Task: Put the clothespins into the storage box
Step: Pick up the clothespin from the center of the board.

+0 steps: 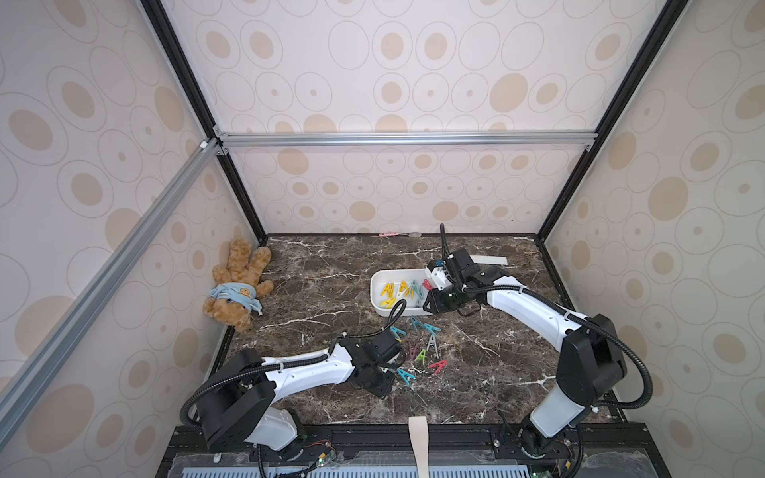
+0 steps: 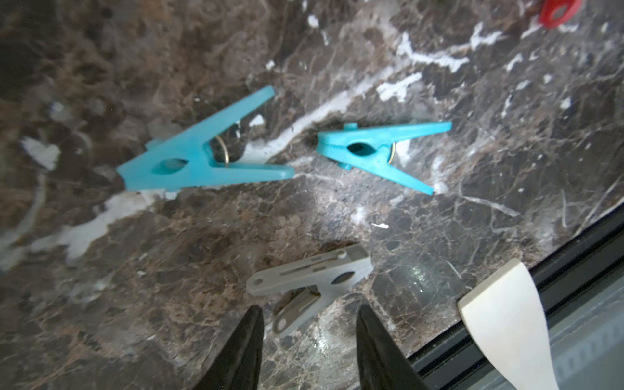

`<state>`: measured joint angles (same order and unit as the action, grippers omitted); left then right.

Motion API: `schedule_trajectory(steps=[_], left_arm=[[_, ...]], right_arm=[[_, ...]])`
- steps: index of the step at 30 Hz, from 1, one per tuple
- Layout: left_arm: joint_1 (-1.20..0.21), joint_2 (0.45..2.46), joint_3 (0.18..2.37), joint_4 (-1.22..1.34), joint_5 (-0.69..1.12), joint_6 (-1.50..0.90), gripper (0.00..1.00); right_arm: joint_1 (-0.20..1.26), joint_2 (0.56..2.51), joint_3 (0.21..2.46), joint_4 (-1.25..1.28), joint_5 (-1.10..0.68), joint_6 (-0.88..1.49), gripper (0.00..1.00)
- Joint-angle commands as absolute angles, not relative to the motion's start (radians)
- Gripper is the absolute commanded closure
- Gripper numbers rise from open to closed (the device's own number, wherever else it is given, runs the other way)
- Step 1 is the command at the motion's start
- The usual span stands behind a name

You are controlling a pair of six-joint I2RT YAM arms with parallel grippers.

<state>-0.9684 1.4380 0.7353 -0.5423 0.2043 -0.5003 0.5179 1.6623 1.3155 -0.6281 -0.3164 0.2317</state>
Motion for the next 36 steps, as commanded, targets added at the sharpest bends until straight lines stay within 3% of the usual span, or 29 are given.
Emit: schedule_trajectory(steps=[1,9,26,36], left_arm=[[-0.988,1.465,0.744,-0.538,0.205,-0.499,0.56],[-0.993,1.521,0.769,-0.510,0.184,-0.491,0.60],[-0.996,1.495,0.758,-0.535,0.166,-0.501,0.98],[-0.942,1.378,0.903,-0.609,0.187,-0.506,0.99]], right_arm=[[0.526,1.628,1.301,-0.640,-0.306,0.239,0.71],[0.526,1.633,1.305,-0.641,-0.311,0.236,0.71],[0.526,1.623,1.317,-0.648,-0.307,0.234,0.72],[0.526,1.535,1.275,-0.658,-0.292,0.227,0.72]])
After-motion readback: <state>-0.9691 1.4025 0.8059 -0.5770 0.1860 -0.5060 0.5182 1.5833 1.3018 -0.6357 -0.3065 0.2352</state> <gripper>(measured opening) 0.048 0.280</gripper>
